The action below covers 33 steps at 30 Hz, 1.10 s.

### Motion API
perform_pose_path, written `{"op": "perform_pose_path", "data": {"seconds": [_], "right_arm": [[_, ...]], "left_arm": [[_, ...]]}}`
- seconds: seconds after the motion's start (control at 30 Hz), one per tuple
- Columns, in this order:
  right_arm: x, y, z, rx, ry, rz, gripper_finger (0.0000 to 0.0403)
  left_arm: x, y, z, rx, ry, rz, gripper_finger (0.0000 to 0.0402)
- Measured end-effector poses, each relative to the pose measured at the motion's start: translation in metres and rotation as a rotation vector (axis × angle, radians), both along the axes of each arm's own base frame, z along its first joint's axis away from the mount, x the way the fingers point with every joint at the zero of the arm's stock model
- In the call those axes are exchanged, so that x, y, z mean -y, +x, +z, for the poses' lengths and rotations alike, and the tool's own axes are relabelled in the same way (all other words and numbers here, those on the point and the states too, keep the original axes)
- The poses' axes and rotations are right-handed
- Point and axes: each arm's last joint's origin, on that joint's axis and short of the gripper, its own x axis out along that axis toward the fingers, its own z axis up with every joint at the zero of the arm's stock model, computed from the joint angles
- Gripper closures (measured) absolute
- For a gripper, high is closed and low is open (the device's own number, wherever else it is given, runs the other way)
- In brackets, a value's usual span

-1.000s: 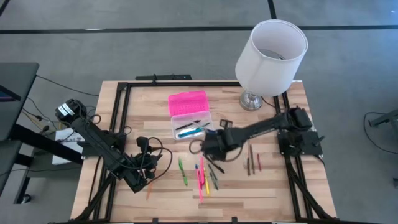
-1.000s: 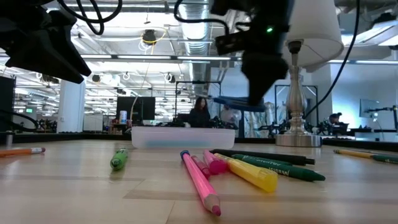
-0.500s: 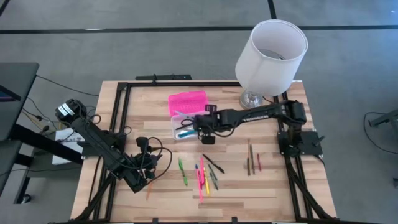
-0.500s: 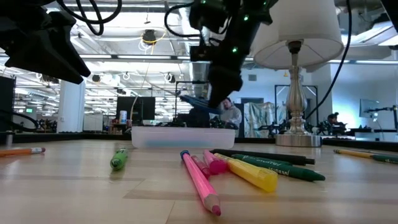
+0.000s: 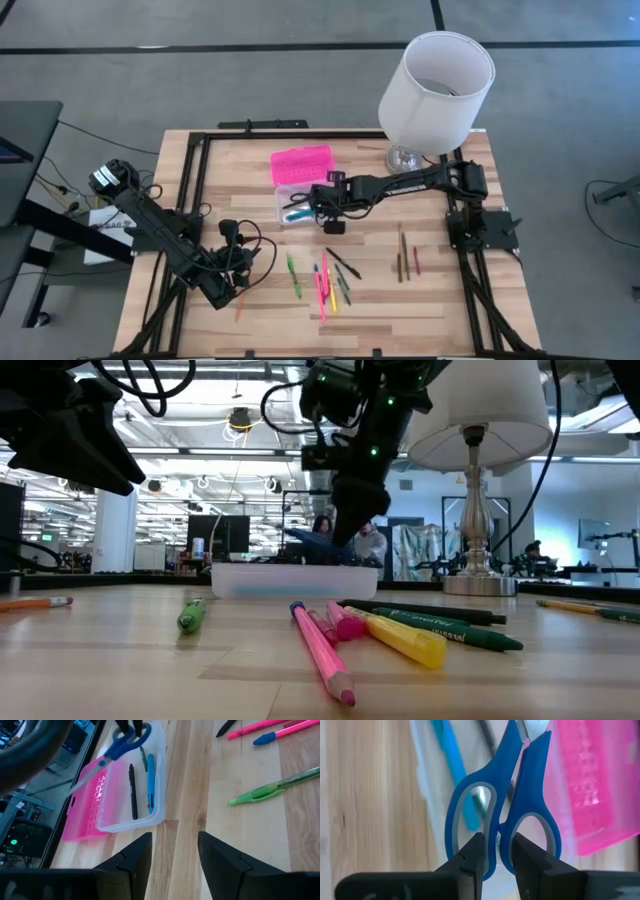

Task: Pick & place school supplies into a supply box
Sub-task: Put the blue scissors into the pink supply box

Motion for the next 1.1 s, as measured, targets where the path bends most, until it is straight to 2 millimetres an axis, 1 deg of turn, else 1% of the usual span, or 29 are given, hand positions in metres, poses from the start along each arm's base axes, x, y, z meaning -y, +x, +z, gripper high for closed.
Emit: {"op": "perform_pose_path", "data": {"seconds": [0.1, 0.2, 0.37, 0.83, 1.1], "right_arm": [[0.003, 0.005, -0.005, 0.007, -0.005, 0.002, 0.0336], [0.007, 0.003, -0.013, -0.031, -0.006, -0.001, 0.0336], [0.012, 0.005, -0.014, -0.014, -0.005, -0.012, 0.0336], [0.012, 0.0, -0.016, -0.077, 0.014, 0.003, 0.0336], [0.011, 0.0, -0.016, -0.09, 0.003, 0.05, 0.0336]], "left_arm": [[0.0, 0.0, 0.0, 0.0, 0.0, 0.0, 0.0246], [0.0, 0.0, 0.0, 0.0, 0.001, 0.0, 0.0246], [-0.001, -0.001, 0.0, -0.007, 0.008, 0.001, 0.0246], [-0.001, -0.001, 0.0, -0.006, 0.005, 0.003, 0.0246], [-0.001, -0.001, 0.0, -0.006, 0.004, 0.003, 0.0246]]}}
